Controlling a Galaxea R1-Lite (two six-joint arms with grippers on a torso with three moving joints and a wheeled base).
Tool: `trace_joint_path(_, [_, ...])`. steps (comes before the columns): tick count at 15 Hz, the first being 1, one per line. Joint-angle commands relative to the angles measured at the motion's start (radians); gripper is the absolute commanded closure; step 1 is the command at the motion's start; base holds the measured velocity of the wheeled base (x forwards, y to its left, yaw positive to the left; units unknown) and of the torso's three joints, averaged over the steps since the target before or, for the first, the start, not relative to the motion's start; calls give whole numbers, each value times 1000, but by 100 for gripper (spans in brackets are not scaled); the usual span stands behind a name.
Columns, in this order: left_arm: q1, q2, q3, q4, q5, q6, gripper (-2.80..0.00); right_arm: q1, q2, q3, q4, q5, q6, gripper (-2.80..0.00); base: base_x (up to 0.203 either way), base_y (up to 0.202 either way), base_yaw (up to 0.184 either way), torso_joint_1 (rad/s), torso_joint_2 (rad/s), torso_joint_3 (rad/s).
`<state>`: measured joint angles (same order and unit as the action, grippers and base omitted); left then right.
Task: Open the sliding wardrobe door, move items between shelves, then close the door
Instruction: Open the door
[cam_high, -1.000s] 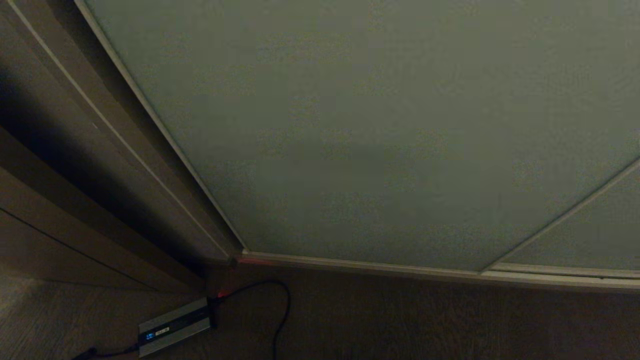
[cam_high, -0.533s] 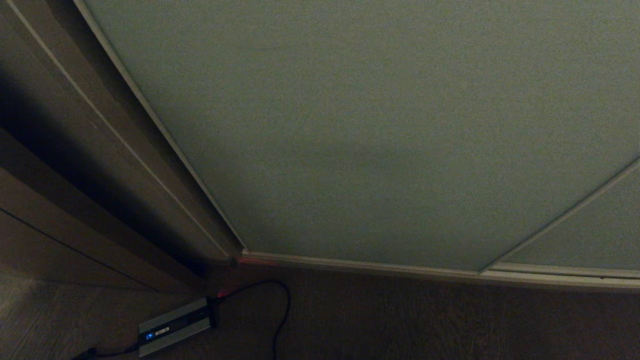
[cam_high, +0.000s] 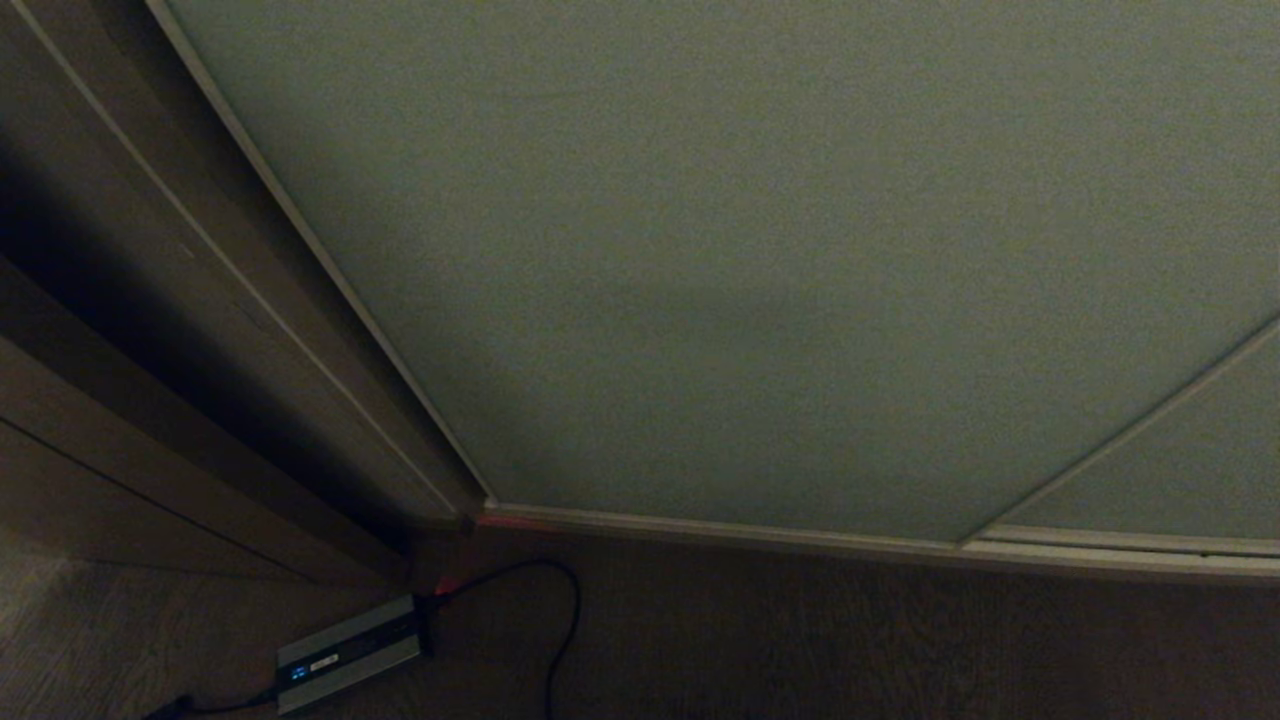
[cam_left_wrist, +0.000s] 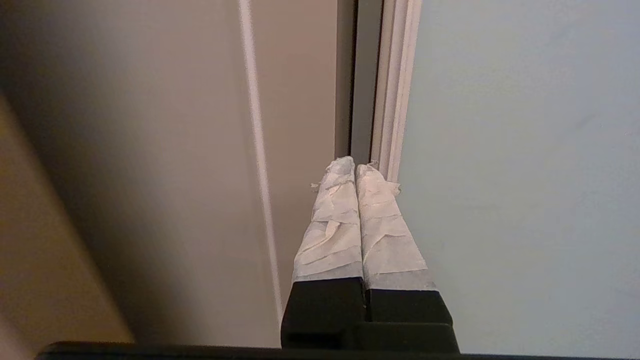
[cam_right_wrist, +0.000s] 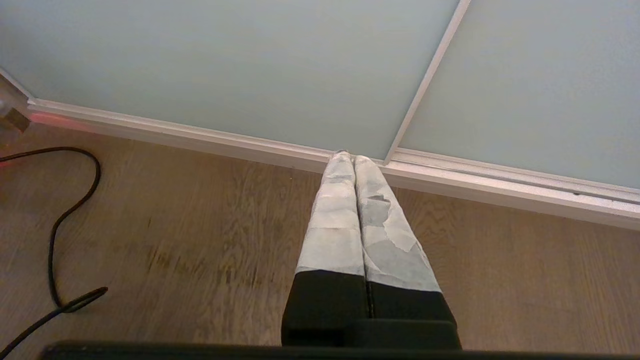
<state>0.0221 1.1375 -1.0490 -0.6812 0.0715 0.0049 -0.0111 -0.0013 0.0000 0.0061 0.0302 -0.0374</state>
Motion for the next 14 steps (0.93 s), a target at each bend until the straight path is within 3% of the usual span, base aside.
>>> trace_joint_path(1, [-1,77,-53,11,1,-2,0,0,1,4,0,0,-1,0,0,0,0,0,0,0])
trace_joint_path(5, [-5,145,-152,92,0,-48,0,0,1,3,0,0,-1,0,0,0,0,0,0,0])
trace_joint_path(14, [-23,264,-271,105,-7,-36,0,0,1,3,0,0,-1,0,0,0,0,0,0,0])
